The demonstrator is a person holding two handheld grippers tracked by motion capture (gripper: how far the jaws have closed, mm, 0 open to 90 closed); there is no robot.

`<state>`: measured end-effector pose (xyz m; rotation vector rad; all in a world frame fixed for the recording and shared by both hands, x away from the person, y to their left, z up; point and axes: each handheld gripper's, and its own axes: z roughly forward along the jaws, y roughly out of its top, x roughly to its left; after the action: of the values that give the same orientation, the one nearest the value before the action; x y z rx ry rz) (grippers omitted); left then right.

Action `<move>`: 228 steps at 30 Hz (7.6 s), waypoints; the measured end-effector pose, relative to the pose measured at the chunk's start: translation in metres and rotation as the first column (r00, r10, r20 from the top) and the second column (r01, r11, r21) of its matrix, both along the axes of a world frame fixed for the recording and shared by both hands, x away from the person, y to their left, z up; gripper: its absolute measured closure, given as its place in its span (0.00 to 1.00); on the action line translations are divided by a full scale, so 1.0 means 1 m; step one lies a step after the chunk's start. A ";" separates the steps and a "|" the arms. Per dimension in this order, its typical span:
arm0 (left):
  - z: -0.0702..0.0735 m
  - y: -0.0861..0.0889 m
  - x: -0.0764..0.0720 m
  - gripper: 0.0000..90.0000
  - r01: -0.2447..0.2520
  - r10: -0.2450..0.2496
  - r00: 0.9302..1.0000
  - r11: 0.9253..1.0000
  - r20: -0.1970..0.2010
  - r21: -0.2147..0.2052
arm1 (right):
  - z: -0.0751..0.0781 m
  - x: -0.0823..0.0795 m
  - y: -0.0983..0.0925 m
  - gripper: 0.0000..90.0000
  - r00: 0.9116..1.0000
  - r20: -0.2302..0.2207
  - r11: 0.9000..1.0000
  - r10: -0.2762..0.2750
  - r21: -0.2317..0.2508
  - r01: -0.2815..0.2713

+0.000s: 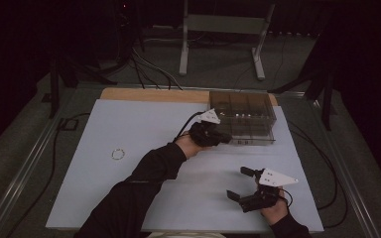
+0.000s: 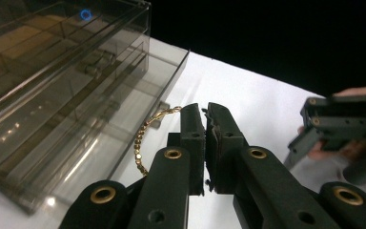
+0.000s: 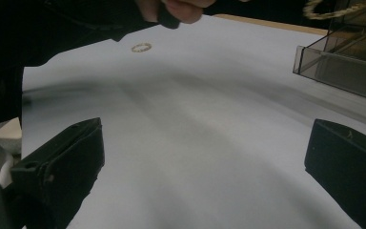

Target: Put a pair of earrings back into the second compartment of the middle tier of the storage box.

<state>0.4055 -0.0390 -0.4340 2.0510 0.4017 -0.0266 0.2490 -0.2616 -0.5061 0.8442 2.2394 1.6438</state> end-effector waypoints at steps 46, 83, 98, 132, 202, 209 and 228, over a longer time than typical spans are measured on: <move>0.013 -0.015 0.019 0.19 -0.116 0.116 0.993 0.993 0.003 -0.016 | 0.000 -0.001 0.000 0.00 1.000 -0.005 1.000 0.011 0.003 -0.011; 0.006 0.109 -0.010 0.01 -0.276 0.276 0.961 0.961 -0.005 -0.003 | 0.000 0.000 0.000 0.00 1.000 -0.009 1.000 0.000 0.006 0.001; -0.005 0.166 -0.026 0.01 -0.355 0.355 0.935 0.935 -0.018 -0.015 | 0.000 0.001 0.001 0.00 1.000 -0.009 1.000 -0.001 0.003 0.001; -0.069 0.316 -0.046 0.36 -0.676 0.680 0.733 0.727 0.011 0.124 | -0.002 0.003 0.004 0.00 1.000 -0.013 1.000 0.011 -0.009 -0.011; -0.020 0.175 -0.007 0.98 -0.360 0.360 0.932 0.916 0.032 0.179 | -0.001 0.004 0.007 0.00 1.000 -0.012 1.000 0.020 -0.022 -0.020; -0.023 0.135 -0.008 0.98 -0.271 0.272 0.962 0.942 0.025 0.200 | -0.001 0.003 0.007 0.00 1.000 -0.010 0.999 0.023 -0.022 -0.023; -0.002 0.055 0.000 0.98 -0.154 0.153 0.988 0.979 0.017 0.136 | -0.001 0.003 0.007 0.00 1.000 -0.007 1.000 0.025 -0.017 -0.025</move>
<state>0.4053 0.0160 -0.4365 2.1486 0.5702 0.1041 0.2525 -0.2549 -0.5068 0.8222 2.2749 1.6326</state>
